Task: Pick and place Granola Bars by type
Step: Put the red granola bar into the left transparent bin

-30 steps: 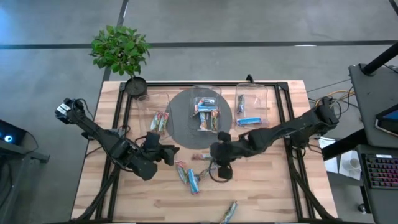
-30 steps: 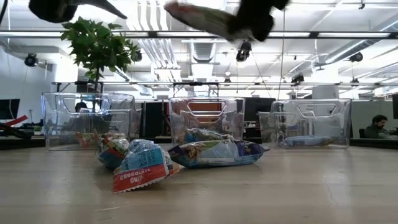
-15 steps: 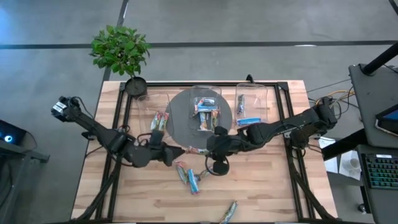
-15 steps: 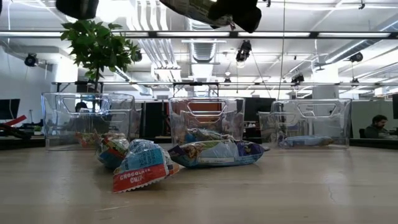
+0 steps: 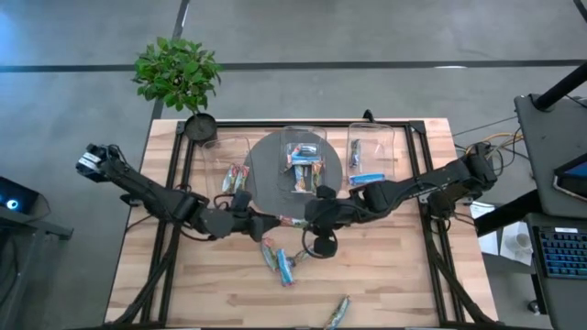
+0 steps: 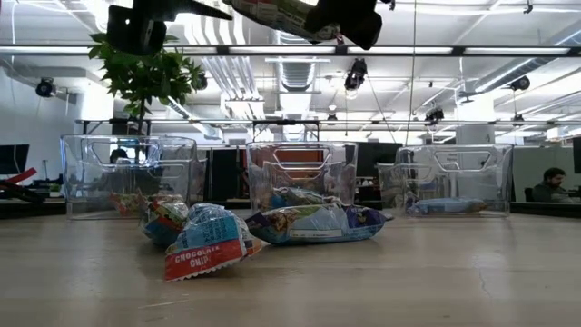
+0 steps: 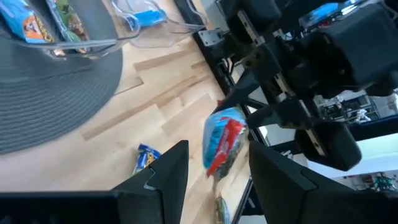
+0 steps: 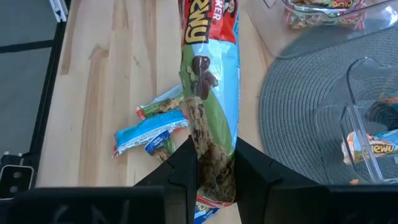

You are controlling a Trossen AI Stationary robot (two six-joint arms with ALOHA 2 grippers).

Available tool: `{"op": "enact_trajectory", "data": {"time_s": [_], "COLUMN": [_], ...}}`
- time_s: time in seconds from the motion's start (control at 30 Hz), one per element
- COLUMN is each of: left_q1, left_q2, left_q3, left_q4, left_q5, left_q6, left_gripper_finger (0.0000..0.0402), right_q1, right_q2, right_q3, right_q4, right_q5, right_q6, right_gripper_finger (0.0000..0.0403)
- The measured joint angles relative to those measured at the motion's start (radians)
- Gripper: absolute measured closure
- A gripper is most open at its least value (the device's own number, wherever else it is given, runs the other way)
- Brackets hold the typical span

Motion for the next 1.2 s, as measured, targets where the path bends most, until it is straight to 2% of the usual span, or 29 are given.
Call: {"op": "enact_trajectory", "data": {"time_s": [0.17, 0.3, 0.57, 0.93, 1.2], "left_q1": [0.009, 0.029, 0.055, 0.092, 0.097], "left_q2": [-0.001, 0.014, 0.068, 0.068, 0.069], "left_q3": [0.0, 0.0, 0.0, 0.005, 0.003], "left_q4": [0.002, 0.007, 0.109, 0.111, 0.109], "left_q5": [0.003, 0.051, 0.081, 0.083, 0.122], "left_q6": [0.018, 0.018, 0.052, 0.097, 0.098], "left_gripper_finger": [0.025, 0.025, 0.025, 0.025, 0.0253], "right_q1": [-0.003, -0.013, -0.042, -0.046, -0.046], "right_q2": [0.0, 0.0, 0.0, 0.001, 0.001], "right_q3": [0.0, -0.001, -0.001, -0.003, -0.003], "right_q4": [-0.008, -0.008, 0.008, 0.008, 0.011], "right_q5": [0.0, -0.001, -0.011, -0.035, -0.021], "right_q6": [-0.003, -0.012, -0.015, -0.018, -0.022], "right_gripper_finger": [0.0335, 0.0335, 0.0335, 0.0335, 0.0335]}}
